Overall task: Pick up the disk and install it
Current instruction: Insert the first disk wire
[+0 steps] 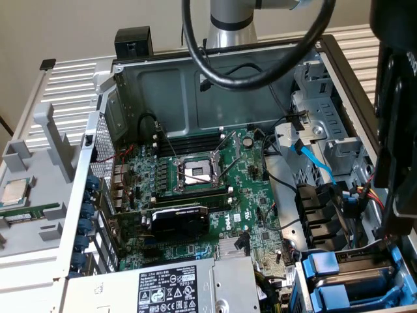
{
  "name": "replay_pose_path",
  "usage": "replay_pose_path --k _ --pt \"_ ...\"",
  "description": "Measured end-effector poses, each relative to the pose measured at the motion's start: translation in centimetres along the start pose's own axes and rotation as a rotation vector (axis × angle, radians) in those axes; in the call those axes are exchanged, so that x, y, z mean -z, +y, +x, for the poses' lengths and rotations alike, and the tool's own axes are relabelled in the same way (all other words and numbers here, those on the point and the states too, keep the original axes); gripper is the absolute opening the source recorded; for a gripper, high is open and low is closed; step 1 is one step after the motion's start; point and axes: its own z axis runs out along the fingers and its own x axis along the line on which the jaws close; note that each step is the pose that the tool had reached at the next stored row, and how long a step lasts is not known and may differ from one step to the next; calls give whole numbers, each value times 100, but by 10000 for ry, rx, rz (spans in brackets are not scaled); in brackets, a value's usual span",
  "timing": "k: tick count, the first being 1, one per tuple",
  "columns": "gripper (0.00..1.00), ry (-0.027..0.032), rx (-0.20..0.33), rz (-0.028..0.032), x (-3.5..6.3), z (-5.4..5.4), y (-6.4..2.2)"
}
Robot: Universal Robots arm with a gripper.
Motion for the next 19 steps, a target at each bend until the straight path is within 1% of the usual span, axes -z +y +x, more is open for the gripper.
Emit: replay_pose_path --k 4,5,6,7,8,9,10,12,13,19 --pt "49 -8 20 1 -3 9 -2" --pt "49 -49 21 -12 -6 26 -8" --pt "49 -117 15 -35 -9 43 -13" --pt "49 -214 5 -69 -13 64 -20" --pt "49 -280 -2 -91 -19 89 -28" --pt "49 -315 -5 -102 -23 117 -36" --pt "49 -337 -9 -106 -28 147 -40" --pt "49 -357 59 -104 -46 183 -49" --pt "49 -374 212 -92 -46 183 -49" --pt "49 -517 1279 -8 -58 182 -48"
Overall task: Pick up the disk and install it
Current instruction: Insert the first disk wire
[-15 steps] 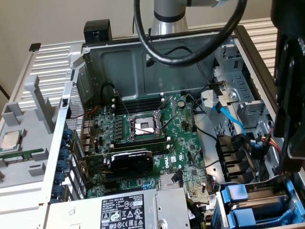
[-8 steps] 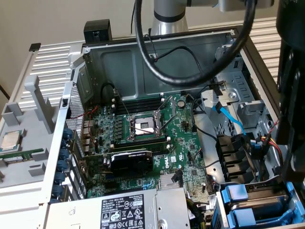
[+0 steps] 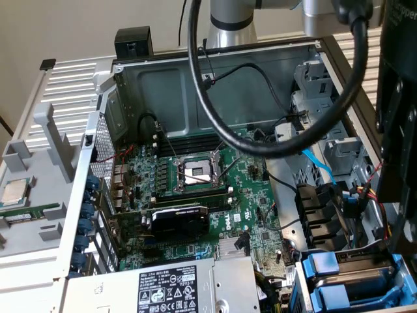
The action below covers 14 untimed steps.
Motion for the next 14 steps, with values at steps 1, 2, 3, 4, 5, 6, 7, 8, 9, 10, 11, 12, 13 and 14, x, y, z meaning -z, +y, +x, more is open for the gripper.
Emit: replay_pose_path --k 1,2,3,4,5,6,7,8,9,10,11,12,13,14 --pt "49 -25 193 12 -1 0 0" --pt "49 -48 373 23 -2 0 0" --pt "49 -70 550 33 -3 0 0" --pt "49 -92 723 43 -3 0 0" --pt "49 -115 905 54 -3 0 0" --pt "49 -134 1051 62 -4 0 0" --pt "49 -150 1166 69 -6 -1 -3" --pt "49 -157 1227 72 -7 -4 -12" --pt "49 -161 1245 78 -9 -9 -26" --pt "49 -161 1248 80 -11 -20 -53" --pt "49 -162 1248 80 -14 -34 -83" --pt "49 -166 1249 81 -16 -46 -103" --pt "49 -171 1277 80 -15 -51 -107" --pt "49 -201 1417 88 -16 -50 -107"
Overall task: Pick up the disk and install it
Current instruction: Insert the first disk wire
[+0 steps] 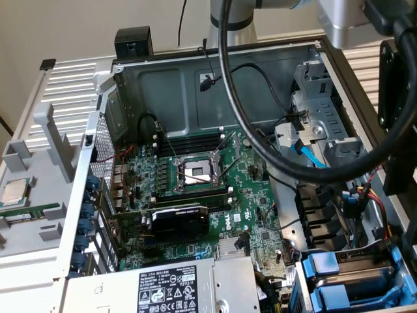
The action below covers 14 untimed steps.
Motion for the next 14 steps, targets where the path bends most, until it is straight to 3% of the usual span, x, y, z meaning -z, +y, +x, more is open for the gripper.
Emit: replay_pose_path --k 10,14 --pt "49 -249 1801 101 -17 -2 2" --pt "49 -395 2314 134 -54 -2 7"
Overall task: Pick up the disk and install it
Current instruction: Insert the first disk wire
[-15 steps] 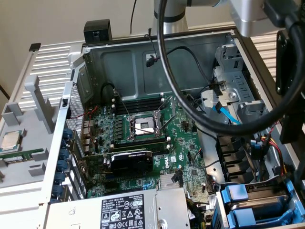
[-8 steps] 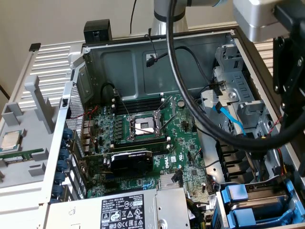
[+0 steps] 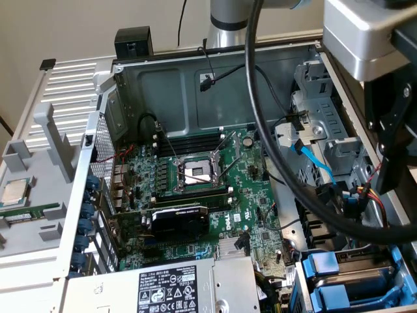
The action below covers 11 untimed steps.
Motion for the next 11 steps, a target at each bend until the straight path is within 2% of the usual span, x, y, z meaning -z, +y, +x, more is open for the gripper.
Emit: replay_pose_path --k 3,6,7,10,11 --pt "49 -109 53 22 -34 25 8" --pt "49 -281 56 55 -60 56 17" --pt "49 -368 62 72 -67 62 19" --pt "49 -692 71 135 -81 82 24" --pt "49 -783 64 152 -87 97 27"
